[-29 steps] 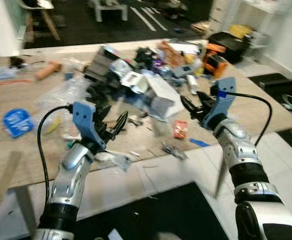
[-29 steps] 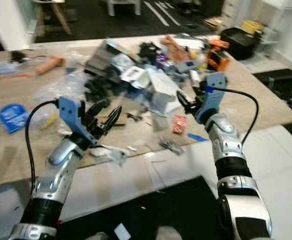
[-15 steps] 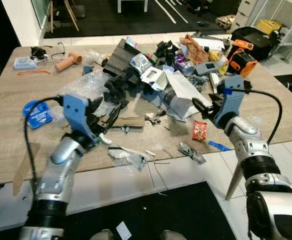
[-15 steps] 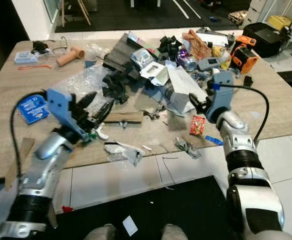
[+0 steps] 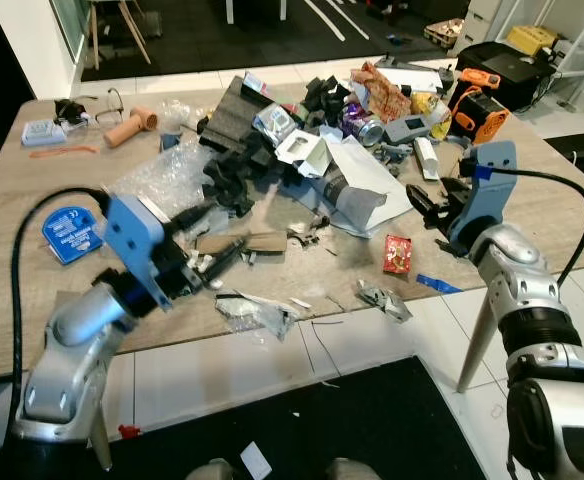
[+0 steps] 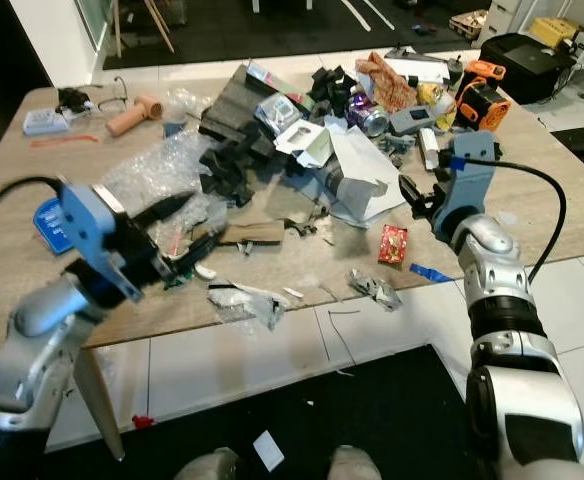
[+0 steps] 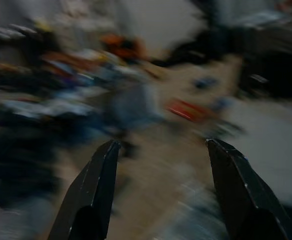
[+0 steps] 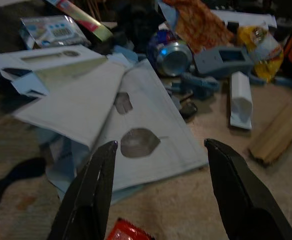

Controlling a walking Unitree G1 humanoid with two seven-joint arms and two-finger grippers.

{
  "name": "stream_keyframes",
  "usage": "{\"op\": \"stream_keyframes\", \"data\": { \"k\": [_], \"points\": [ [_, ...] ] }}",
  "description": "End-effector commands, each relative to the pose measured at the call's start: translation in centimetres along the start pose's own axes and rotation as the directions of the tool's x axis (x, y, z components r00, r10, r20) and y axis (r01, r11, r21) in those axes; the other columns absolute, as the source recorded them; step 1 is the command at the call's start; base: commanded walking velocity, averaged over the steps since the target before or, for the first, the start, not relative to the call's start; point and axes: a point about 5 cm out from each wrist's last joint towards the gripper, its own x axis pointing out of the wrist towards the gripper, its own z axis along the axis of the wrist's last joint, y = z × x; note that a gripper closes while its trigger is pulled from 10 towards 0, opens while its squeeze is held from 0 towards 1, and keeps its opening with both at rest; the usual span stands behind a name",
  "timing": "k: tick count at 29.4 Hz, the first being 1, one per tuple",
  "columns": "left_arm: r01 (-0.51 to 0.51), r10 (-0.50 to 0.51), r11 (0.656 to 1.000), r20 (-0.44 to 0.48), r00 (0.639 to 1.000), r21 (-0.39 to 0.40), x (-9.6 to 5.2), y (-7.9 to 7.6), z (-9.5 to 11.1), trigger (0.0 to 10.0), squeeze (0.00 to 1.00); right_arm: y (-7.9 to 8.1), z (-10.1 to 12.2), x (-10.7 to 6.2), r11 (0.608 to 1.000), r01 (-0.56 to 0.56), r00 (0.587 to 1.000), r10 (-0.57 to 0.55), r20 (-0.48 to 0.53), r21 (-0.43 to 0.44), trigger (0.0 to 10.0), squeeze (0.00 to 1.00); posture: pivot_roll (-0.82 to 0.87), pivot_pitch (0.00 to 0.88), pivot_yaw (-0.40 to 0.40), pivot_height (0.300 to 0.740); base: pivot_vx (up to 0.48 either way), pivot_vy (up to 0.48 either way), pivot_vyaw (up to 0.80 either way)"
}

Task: Picking trash to rubbish bin

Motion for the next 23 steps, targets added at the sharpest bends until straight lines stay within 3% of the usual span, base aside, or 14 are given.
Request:
{"op": "stream_keyframes", "data": {
  "k": [1,9,10,11,18,23],
  "points": [
    [0.096,-0.096,0.995,-0.008,0.995,-0.011,0.1,-1.2,0.6,10.0,0.00,-0.1,0.0,-0.1,1.000,0.005,1.000,-0.005,0.007,0.026,10.0,0.00,-0.11,0.106,0.000,0.740,0.000,0.000,0.00],
    [0.145,-0.145,0.989,0.006,0.989,-0.021,0.1,-3.1,2.2,10.0,0.00,0.2,1.0,0.2,0.999,-0.015,0.998,0.012,0.064,0.051,10.0,0.00,-0.09,0.178,0.006,0.740,0.000,0.000,0.00],
    [0.147,-0.147,0.989,0.010,0.989,-0.021,0.0,-3.3,2.6,10.0,0.00,0.5,1.2,0.3,0.998,-0.032,0.996,0.028,0.080,0.058,10.0,0.24,-0.08,0.196,0.009,0.740,0.000,0.000,0.00],
    [0.148,-0.148,0.989,0.012,0.989,-0.019,0.0,-3.4,2.9,10.0,0.00,0.8,1.3,0.5,0.997,-0.052,0.995,0.046,0.093,0.065,10.0,1.00,-0.08,0.204,0.009,0.740,0.000,0.000,0.00],
    [0.151,-0.151,0.988,0.018,0.988,-0.011,-0.2,-4.2,4.7,10.0,0.00,3.2,2.2,1.6,0.982,-0.167,0.977,0.153,0.148,0.088,10.0,1.00,-0.06,0.250,0.008,0.740,0.000,0.000,0.00],
    [0.146,-0.146,0.989,0.020,0.989,-0.014,-0.2,-4.5,5.3,10.0,0.00,3.9,2.4,1.7,0.969,-0.229,0.964,0.212,0.159,0.098,10.0,1.00,-0.06,0.272,0.006,0.740,0.000,0.000,0.00]
  ]
}}
